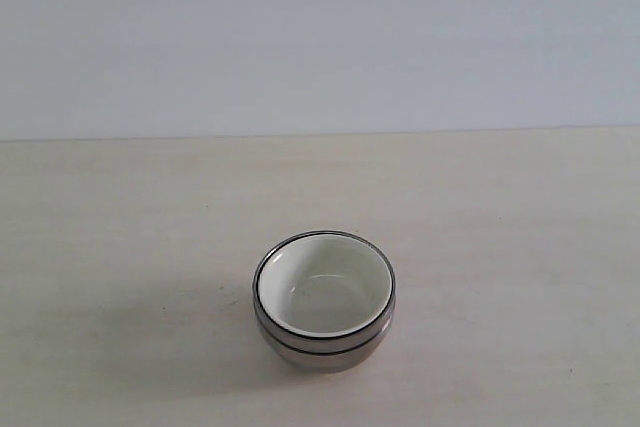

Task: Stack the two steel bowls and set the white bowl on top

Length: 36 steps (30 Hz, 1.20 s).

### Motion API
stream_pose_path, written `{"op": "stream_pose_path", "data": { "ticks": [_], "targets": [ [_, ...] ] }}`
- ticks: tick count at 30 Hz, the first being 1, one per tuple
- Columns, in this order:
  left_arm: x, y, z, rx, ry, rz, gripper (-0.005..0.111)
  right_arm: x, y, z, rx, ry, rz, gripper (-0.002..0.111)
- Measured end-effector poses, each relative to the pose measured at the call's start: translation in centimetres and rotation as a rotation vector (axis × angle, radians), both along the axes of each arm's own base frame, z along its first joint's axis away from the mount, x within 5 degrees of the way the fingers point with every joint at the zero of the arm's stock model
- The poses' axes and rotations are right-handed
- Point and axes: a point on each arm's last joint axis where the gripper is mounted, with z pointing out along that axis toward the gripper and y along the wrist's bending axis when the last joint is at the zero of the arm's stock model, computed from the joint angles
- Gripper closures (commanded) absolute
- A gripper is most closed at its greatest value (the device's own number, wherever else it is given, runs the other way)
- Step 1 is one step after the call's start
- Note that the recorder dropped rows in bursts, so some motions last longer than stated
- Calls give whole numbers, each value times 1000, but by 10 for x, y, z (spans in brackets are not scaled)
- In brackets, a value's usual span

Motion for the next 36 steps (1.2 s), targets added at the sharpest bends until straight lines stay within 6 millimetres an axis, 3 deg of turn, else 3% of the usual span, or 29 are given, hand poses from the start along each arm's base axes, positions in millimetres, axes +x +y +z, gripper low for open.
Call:
{"op": "stream_pose_path", "data": {
  "ticks": [11,19,36],
  "targets": [
    [0,0,0,0,0,0,103,1,-2,-5,-66,44,-26,108],
    [0,0,0,0,0,0,103,2,-2,-20,-135,187,-29,108],
    [0,0,0,0,0,0,103,1,-2,-22,-145,217,-28,108]
  ]
}}
